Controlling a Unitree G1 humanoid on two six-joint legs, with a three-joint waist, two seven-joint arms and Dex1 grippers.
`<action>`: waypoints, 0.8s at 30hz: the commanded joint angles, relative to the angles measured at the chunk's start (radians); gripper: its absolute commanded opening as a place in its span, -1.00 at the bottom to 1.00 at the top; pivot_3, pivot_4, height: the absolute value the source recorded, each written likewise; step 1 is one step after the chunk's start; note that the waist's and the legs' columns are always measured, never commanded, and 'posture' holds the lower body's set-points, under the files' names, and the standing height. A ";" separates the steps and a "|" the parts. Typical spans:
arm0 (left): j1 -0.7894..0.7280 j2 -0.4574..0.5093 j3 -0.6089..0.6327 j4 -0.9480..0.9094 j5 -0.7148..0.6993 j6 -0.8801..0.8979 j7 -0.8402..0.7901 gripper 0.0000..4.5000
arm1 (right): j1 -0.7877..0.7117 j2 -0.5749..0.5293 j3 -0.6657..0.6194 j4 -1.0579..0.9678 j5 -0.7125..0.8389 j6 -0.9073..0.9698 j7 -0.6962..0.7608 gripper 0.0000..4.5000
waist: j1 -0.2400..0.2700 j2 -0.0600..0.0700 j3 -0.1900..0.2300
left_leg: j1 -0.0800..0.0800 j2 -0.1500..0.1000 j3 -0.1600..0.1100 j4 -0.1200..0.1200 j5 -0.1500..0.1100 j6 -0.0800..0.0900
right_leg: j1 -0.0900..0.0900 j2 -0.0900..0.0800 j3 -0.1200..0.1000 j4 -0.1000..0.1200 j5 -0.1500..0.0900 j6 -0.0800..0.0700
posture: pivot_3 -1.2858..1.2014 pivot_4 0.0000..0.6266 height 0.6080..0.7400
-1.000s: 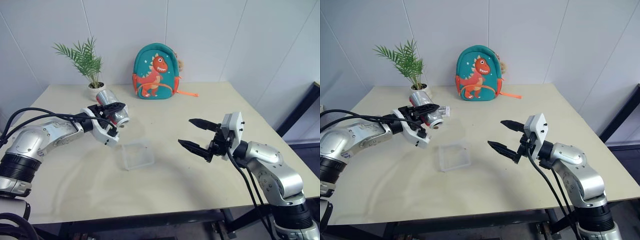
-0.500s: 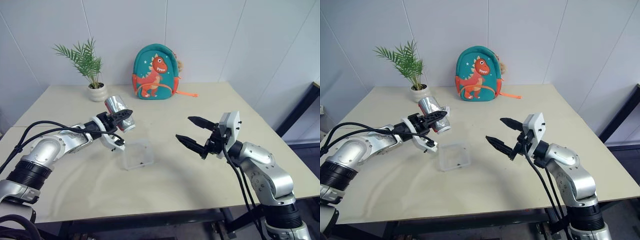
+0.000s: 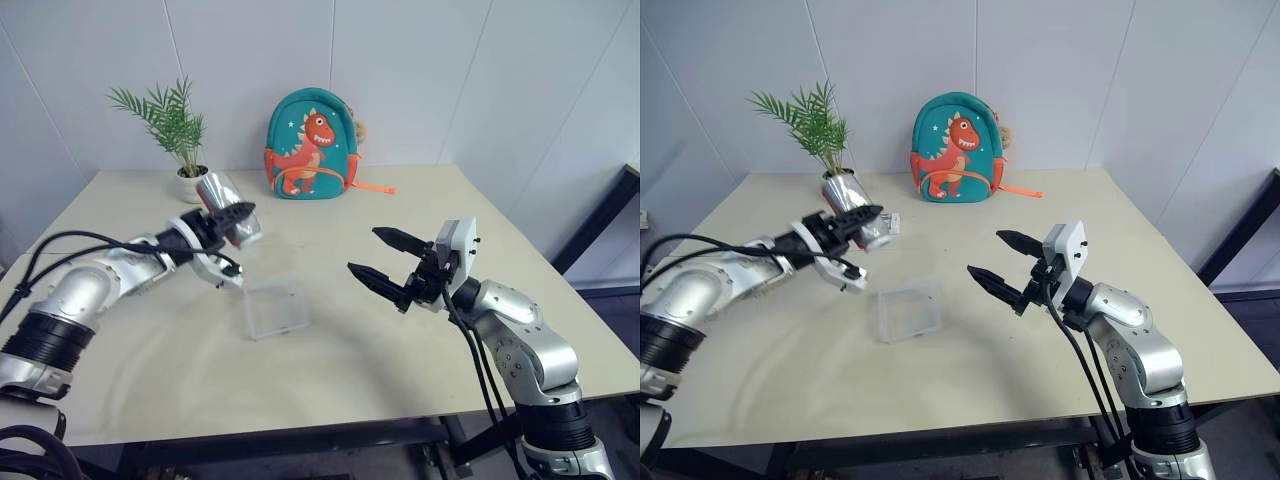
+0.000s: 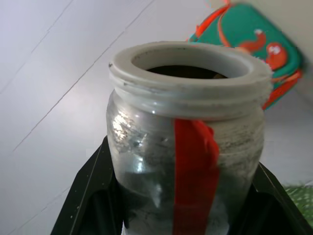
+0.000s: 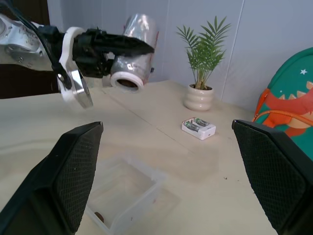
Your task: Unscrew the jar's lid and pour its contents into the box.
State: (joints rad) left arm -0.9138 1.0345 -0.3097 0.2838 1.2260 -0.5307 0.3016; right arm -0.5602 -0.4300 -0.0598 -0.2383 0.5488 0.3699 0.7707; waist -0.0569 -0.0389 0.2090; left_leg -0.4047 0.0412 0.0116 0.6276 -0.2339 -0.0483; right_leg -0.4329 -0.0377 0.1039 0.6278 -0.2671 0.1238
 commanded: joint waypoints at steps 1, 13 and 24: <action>0.062 -0.040 0.059 -0.009 -0.257 -0.048 -0.124 -0.10 | -0.013 0.011 -0.005 -0.022 0.002 -0.025 -0.007 0.98 | 0.001 0.000 0.000 | 0.000 0.000 0.000 0.000 0.000 0.000 | 0.000 0.000 0.000 0.000 0.000 0.000 | 0.03 -0.52 1.00; 0.318 -0.330 0.425 -0.251 -1.376 0.610 -0.739 -0.10 | -0.050 -0.021 -0.007 -0.008 0.036 0.006 0.047 0.98 | 0.000 0.000 0.000 | 0.000 0.002 -0.001 0.004 0.000 0.000 | 0.000 0.001 0.000 0.003 0.001 -0.001 | 0.03 -0.52 1.00; 0.315 -0.413 0.759 -0.119 -1.620 1.006 -0.591 -0.10 | -0.180 -0.106 0.054 0.086 0.049 0.029 0.286 0.98 | -0.005 0.000 0.000 | 0.002 0.005 -0.003 0.006 0.000 0.000 | 0.002 0.007 0.000 0.004 0.002 -0.003 | 0.03 -0.52 1.00</action>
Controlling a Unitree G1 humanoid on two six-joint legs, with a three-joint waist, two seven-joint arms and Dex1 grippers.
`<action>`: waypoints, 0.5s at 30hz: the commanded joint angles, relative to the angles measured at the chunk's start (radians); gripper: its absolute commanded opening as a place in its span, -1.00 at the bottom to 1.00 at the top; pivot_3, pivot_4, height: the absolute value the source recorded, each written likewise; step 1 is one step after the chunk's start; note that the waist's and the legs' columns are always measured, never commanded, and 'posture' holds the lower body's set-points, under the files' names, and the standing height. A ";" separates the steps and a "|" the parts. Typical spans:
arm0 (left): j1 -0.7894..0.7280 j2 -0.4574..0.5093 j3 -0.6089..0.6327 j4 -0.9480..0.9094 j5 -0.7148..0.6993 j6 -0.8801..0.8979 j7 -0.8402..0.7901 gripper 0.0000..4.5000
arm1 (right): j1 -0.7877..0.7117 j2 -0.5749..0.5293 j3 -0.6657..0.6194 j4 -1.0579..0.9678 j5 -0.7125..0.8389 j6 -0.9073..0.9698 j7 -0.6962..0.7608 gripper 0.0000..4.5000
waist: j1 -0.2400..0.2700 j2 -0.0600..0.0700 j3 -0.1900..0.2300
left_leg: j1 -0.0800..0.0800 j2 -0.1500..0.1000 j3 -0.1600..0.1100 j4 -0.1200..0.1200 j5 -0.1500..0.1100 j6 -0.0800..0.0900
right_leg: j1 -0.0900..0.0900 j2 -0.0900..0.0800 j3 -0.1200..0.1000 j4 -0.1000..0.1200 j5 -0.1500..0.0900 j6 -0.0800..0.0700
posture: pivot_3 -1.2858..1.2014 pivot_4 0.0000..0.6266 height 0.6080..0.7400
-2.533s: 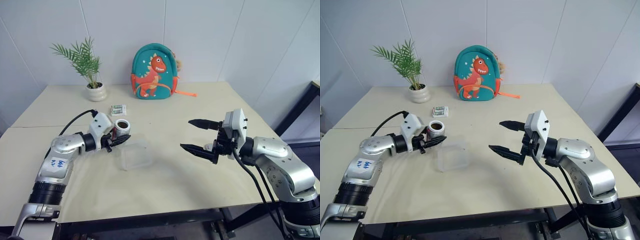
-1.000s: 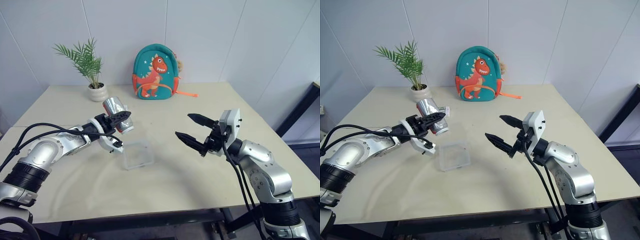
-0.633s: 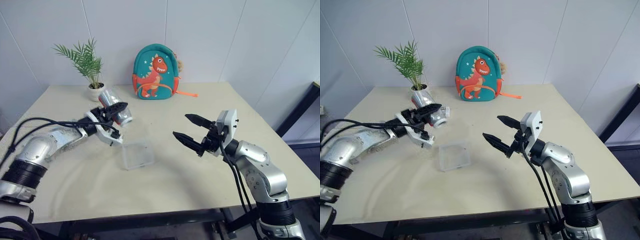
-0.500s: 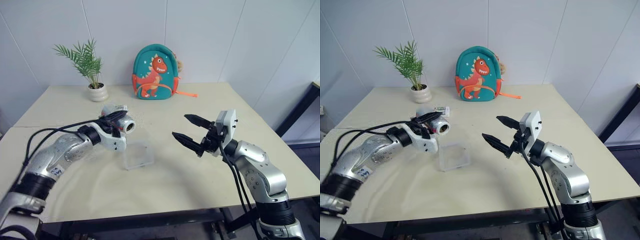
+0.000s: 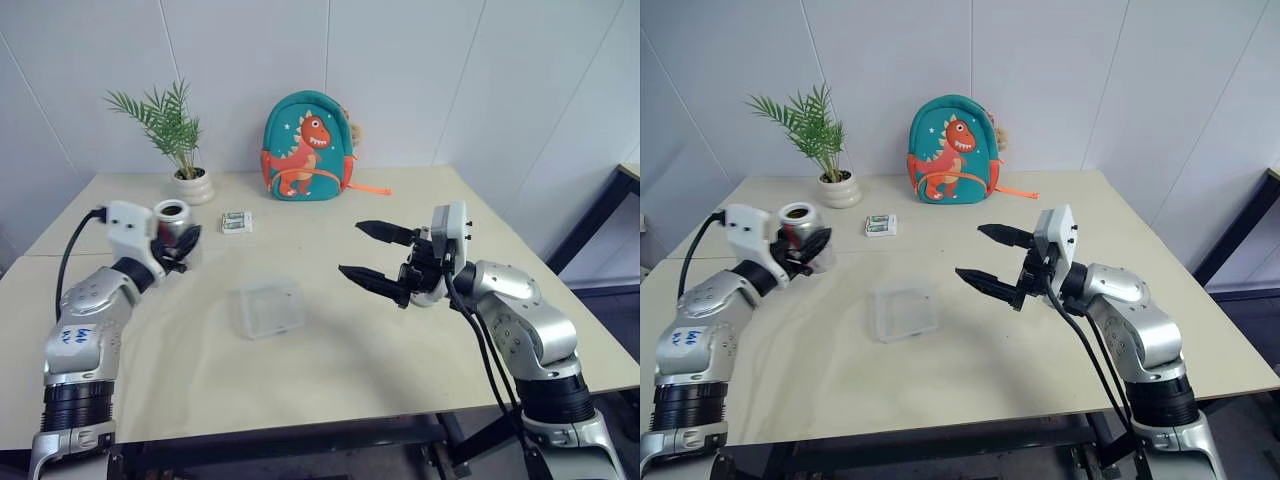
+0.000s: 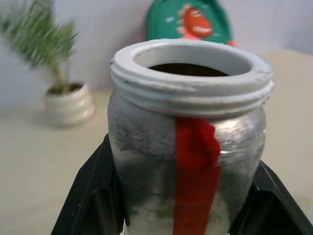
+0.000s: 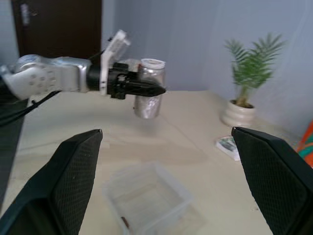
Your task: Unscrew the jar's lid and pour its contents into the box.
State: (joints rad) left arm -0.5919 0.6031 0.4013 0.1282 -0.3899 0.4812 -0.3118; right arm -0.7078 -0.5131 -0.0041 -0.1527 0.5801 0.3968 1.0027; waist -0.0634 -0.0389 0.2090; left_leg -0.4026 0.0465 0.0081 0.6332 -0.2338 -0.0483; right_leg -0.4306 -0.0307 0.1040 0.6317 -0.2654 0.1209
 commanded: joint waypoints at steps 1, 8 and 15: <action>-0.007 0.028 0.055 0.077 0.011 -0.033 0.022 -0.10 | -0.043 -0.030 0.001 0.010 0.015 0.003 0.071 0.98 | 0.003 0.000 0.000 | 0.000 0.000 0.000 0.000 0.000 0.000 | 0.000 0.000 0.000 0.000 0.000 0.000 | 0.03 -0.52 1.00; -0.048 0.047 0.074 0.372 0.068 -0.213 0.054 -0.10 | -0.070 -0.044 0.009 0.037 -0.003 0.004 0.109 0.98 | 0.006 0.000 0.000 | -0.001 0.000 0.000 -0.002 0.000 -0.001 | 0.000 0.000 0.000 -0.004 0.000 -0.001 | 0.03 -0.52 1.00; -0.109 0.058 0.025 0.625 0.153 -0.402 0.080 -0.10 | -0.046 -0.054 0.025 0.012 -0.014 0.013 0.109 0.98 | 0.008 0.000 0.000 | -0.002 0.000 0.001 -0.002 -0.001 -0.002 | 0.000 0.000 0.000 -0.005 0.000 -0.001 | 0.03 -0.52 1.00</action>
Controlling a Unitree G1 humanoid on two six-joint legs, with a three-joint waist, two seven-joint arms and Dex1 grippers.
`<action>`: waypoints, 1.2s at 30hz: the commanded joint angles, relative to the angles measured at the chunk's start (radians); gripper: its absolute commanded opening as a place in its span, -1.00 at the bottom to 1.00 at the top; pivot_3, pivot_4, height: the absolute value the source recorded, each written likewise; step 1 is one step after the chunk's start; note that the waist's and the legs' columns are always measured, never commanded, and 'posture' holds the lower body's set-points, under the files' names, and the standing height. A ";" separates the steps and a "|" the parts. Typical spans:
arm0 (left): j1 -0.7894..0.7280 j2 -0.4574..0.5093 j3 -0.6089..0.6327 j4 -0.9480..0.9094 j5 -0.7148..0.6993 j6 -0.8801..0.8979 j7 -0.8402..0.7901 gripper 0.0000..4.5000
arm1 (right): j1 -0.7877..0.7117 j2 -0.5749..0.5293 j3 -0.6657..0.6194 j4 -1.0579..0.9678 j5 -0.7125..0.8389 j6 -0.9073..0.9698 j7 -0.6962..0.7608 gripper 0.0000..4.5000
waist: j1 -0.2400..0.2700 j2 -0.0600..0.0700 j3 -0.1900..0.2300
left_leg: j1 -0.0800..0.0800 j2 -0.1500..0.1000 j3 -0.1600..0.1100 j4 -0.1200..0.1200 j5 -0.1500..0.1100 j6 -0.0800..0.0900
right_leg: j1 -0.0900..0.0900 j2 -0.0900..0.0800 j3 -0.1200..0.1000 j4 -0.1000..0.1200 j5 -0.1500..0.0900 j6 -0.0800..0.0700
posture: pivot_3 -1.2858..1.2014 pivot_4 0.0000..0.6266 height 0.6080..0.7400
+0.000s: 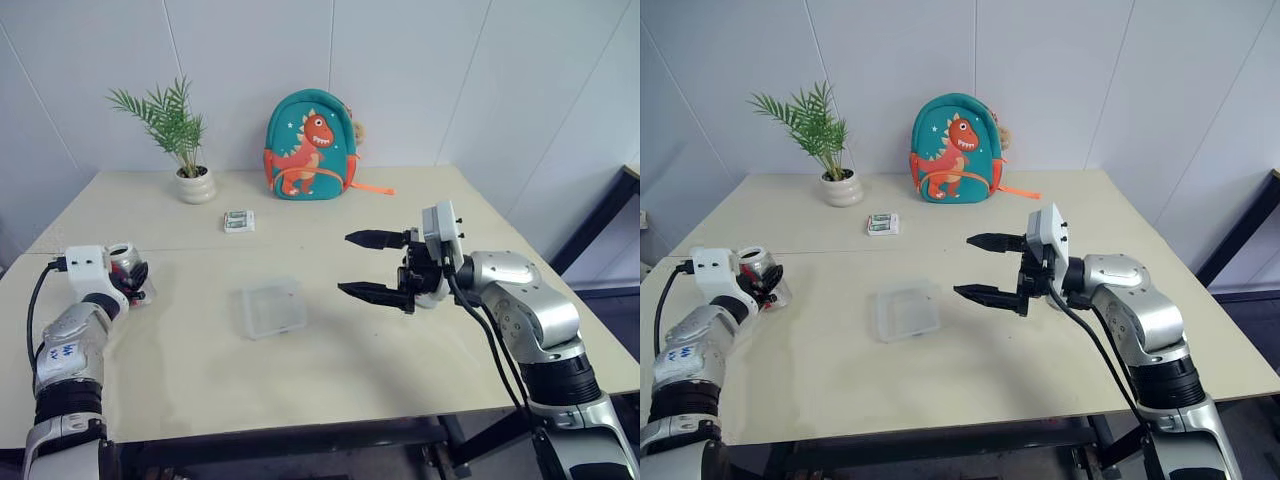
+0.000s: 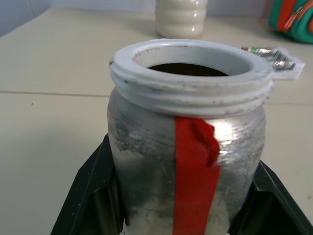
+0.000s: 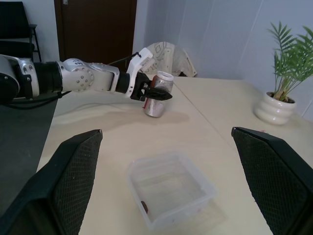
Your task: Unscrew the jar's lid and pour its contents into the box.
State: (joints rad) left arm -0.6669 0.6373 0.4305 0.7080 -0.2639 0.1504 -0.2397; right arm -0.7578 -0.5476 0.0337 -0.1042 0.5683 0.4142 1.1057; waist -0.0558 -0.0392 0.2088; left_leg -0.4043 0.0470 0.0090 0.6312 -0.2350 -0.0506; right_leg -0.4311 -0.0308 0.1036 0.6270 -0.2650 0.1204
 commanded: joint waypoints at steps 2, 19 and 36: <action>-0.049 0.027 -0.013 0.114 0.042 -0.118 0.010 -0.10 | 0.011 -0.027 -0.014 -0.042 -0.005 0.000 0.006 0.98 | 0.001 0.000 0.000 | 0.000 0.000 0.000 0.000 0.000 0.000 | 0.000 0.000 0.000 0.000 0.000 0.000 | 0.03 -0.52 1.00; 0.068 0.001 0.044 0.025 -0.035 -0.226 -0.008 0.99 | 0.041 -0.033 -0.025 -0.072 0.002 0.017 -0.012 1.00 | 0.001 0.000 0.000 | 0.000 0.001 0.001 0.000 -0.001 -0.001 | -0.001 0.000 0.000 0.000 0.000 0.000 | 0.03 -0.52 1.00; 0.345 -0.073 0.088 -0.479 -0.081 -0.021 0.070 0.99 | 0.087 -0.023 -0.018 -0.116 0.022 0.030 -0.025 1.00 | -0.003 0.000 0.000 | 0.001 0.001 0.002 -0.001 -0.001 -0.001 | 0.000 0.000 0.000 0.000 0.000 0.000 | 0.03 -0.52 1.00</action>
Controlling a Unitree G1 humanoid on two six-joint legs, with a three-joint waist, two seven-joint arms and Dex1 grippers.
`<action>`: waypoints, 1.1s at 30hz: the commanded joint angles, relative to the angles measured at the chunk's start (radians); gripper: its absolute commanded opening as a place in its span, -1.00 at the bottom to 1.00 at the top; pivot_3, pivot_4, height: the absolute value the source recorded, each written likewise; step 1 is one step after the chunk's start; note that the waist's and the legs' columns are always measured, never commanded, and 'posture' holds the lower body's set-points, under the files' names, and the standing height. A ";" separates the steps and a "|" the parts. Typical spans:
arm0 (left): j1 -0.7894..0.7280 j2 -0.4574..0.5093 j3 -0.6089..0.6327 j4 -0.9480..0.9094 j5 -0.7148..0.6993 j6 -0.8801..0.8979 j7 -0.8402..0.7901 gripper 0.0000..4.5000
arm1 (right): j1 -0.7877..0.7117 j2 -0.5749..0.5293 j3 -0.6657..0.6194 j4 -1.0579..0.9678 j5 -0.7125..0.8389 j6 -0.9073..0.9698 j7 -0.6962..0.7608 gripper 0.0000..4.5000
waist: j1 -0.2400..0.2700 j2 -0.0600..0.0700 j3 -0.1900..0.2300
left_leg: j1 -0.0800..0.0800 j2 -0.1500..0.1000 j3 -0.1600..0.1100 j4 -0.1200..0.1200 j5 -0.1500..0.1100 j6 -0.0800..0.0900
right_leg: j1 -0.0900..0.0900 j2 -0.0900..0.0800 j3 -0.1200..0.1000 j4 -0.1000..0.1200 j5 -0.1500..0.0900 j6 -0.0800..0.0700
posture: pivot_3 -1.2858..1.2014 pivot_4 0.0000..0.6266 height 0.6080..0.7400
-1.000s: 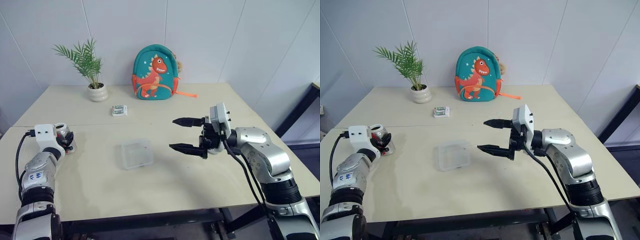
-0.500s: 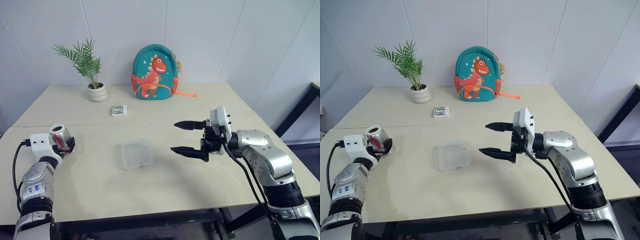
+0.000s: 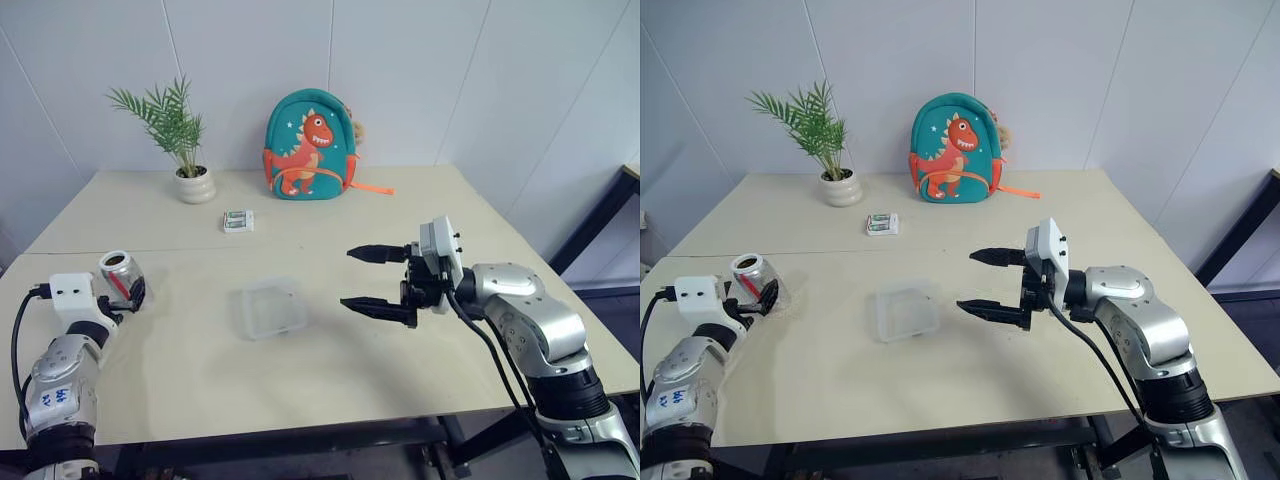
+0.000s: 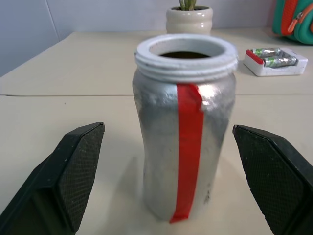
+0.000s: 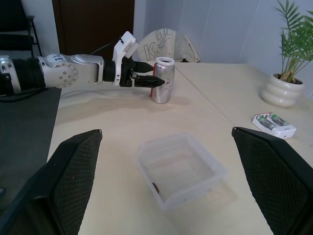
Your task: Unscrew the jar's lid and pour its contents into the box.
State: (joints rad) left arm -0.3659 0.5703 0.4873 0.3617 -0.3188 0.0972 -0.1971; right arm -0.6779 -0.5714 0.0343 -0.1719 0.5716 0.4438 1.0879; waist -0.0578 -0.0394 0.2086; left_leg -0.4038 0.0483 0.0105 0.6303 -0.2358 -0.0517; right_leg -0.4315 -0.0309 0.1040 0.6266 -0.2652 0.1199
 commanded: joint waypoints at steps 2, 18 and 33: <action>0.095 -0.020 0.044 -0.225 -0.025 0.064 0.049 0.99 | 0.018 -0.001 -0.021 -0.054 0.020 -0.002 -0.007 1.00 | -0.001 0.000 0.000 | 0.000 0.000 0.000 0.000 0.000 0.000 | 0.000 0.000 0.000 0.000 0.000 0.000 | 0.03 -0.52 1.00; 0.403 0.262 0.023 -0.640 -0.200 0.063 -0.625 0.99 | 0.146 -0.146 -0.110 -0.117 0.039 0.022 0.021 1.00 | -0.005 0.000 0.000 | 0.001 0.001 0.004 -0.002 -0.001 0.000 | 0.001 -0.002 0.001 -0.010 -0.011 -0.020 | 0.03 -0.52 1.00; 0.279 0.277 -0.052 -0.562 -0.177 0.006 -0.775 0.99 | 0.184 -0.158 -0.119 -0.095 -0.025 -0.048 0.002 1.00 | -0.026 0.000 0.000 | 0.000 0.002 0.006 -0.003 -0.003 0.002 | -0.001 -0.001 0.003 -0.007 -0.010 -0.018 | 0.03 -0.52 1.00</action>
State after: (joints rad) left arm -0.0845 0.8501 0.4259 -0.1837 -0.5067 0.1270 -0.9898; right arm -0.4919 -0.7205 -0.0490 -0.2538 0.5480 0.4141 1.0998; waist -0.0840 -0.0398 0.2085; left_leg -0.4033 0.0498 0.0161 0.6277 -0.2387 -0.0498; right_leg -0.4326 -0.0315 0.1070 0.6201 -0.2754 0.1027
